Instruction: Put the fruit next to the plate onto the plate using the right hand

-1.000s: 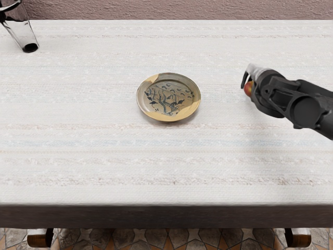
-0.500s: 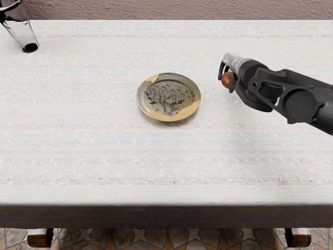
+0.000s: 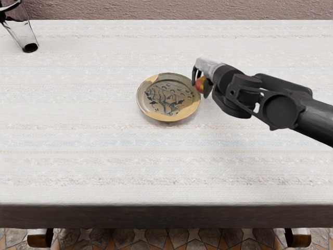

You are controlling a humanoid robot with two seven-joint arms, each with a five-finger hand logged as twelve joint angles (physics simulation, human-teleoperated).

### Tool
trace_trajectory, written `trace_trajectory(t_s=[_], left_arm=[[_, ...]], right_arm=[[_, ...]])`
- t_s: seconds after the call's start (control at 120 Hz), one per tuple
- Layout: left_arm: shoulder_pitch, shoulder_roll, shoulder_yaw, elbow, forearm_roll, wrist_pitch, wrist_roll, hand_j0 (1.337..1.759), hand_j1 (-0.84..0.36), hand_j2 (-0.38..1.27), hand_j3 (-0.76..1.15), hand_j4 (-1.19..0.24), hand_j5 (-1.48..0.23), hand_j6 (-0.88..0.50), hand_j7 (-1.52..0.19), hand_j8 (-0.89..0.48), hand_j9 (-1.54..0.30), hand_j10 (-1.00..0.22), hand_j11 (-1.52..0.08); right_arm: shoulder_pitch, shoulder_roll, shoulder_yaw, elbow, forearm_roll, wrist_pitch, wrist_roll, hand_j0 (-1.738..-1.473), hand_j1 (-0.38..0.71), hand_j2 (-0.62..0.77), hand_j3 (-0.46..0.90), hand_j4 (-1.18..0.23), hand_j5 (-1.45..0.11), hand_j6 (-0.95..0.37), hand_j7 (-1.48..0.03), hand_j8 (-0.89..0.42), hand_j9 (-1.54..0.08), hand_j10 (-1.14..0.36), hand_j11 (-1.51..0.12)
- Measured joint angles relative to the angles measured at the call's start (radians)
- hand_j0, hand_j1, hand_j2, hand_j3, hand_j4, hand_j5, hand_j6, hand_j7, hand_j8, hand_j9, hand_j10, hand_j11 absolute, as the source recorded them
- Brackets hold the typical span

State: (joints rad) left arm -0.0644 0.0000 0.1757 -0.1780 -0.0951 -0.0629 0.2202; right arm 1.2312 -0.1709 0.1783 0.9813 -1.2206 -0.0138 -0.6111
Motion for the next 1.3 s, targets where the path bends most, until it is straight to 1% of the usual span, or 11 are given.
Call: trace_trajectory(t_s=[0.133,0.317,0.408,0.525,0.617,0.767,0.925,0.958,1.008,1.133,1.3], left_arm=[[0.0,0.0,0.0,0.0,0.0,0.0,0.0,1.658,0.35,0.0,0.0,0.0,0.0,0.0,0.0,0.0,0.0,0.0,0.0],[0.0,0.0,0.0,0.0,0.0,0.0,0.0,1.658,0.35,0.0,0.0,0.0,0.0,0.0,0.0,0.0,0.0,0.0,0.0],[0.0,0.0,0.0,0.0,0.0,0.0,0.0,1.658,0.35,0.0,0.0,0.0,0.0,0.0,0.0,0.0,0.0,0.0,0.0],[0.0,0.0,0.0,0.0,0.0,0.0,0.0,1.658,0.35,0.0,0.0,0.0,0.0,0.0,0.0,0.0,0.0,0.0,0.0],[0.0,0.0,0.0,0.0,0.0,0.0,0.0,1.658,0.35,0.0,0.0,0.0,0.0,0.0,0.0,0.0,0.0,0.0,0.0],[0.0,0.0,-0.001,0.0,0.0,0.0,0.0,1.658,0.35,0.0,0.0,0.0,0.0,0.0,0.0,0.0,0.0,0.0,0.0],[0.0,0.0,0.0,0.0,0.0,0.0,0.0,1.658,0.35,0.0,0.0,0.0,0.0,0.0,0.0,0.0,0.0,0.0,0.0],[0.0,0.0,0.0,0.0,0.0,0.0,0.0,1.658,0.35,0.0,0.0,0.0,0.0,0.0,0.0,0.0,0.0,0.0,0.0],[0.0,0.0,0.0,0.0,0.0,0.0,0.0,1.658,0.35,0.0,0.0,0.0,0.0,0.0,0.0,0.0,0.0,0.0,0.0],[0.0,0.0,0.0,0.0,0.0,0.0,0.0,1.658,0.35,0.0,0.0,0.0,0.0,0.0,0.0,0.0,0.0,0.0,0.0],[0.0,0.0,0.0,0.0,0.0,0.0,0.0,1.658,0.35,0.0,0.0,0.0,0.0,0.0,0.0,0.0,0.0,0.0,0.0]], right_arm=[[0.002,0.031,0.002,0.001,0.0,-0.001,0.0,-1.648,0.24,0.17,0.0,-0.81,-1.12,-0.46,-1.08,-0.37,-1.12,-0.58,-1.15],[0.001,0.043,0.008,0.001,0.0,-0.006,0.0,-1.648,0.24,0.18,0.0,-0.81,-1.11,-0.47,-1.08,-0.38,-1.11,-0.58,-1.14],[0.001,0.057,0.009,0.001,0.0,-0.01,0.0,-1.648,0.24,0.15,0.0,-0.81,-1.1,-0.47,-1.07,-0.38,-1.1,-0.59,-1.13],[0.001,0.073,0.008,0.0,0.0,-0.014,0.0,-1.648,0.25,0.19,0.0,-0.8,-1.08,-0.48,-1.06,-0.39,-1.09,-0.59,-1.12],[0.0,0.078,0.009,0.0,0.0,-0.015,0.0,-1.648,0.25,0.18,0.0,-0.8,-1.08,-0.47,-1.05,-0.38,-1.08,-0.59,-1.11],[-0.006,0.081,0.009,-0.002,0.004,-0.016,0.0,-1.65,0.29,0.26,0.0,-0.79,-1.09,-0.45,-1.05,-0.36,-1.08,-0.57,-1.11],[-0.013,0.082,0.008,-0.003,0.007,-0.016,0.0,-1.651,0.3,0.26,0.0,-0.78,-1.08,-0.44,-1.04,-0.35,-1.07,-0.56,-1.1],[-0.014,0.082,0.007,-0.003,0.007,-0.016,0.0,-1.652,0.3,0.26,0.0,-0.77,-1.06,-0.44,-1.02,-0.36,-1.04,-0.56,-1.07],[-0.015,0.082,0.008,-0.003,0.008,-0.016,0.0,-1.653,0.26,0.17,0.0,-0.7,-0.97,-0.45,-0.94,-0.37,-0.95,-0.57,-0.98],[-0.014,0.082,0.012,-0.002,0.012,-0.017,0.0,-1.655,0.18,0.06,0.0,-0.55,-0.74,-0.42,-0.73,-0.37,-0.74,-0.48,-0.75],[-0.013,0.082,0.014,-0.002,0.013,-0.017,0.0,-1.657,0.13,-0.01,0.0,-0.45,-0.59,-0.39,-0.58,-0.37,-0.59,-0.41,-0.6]])
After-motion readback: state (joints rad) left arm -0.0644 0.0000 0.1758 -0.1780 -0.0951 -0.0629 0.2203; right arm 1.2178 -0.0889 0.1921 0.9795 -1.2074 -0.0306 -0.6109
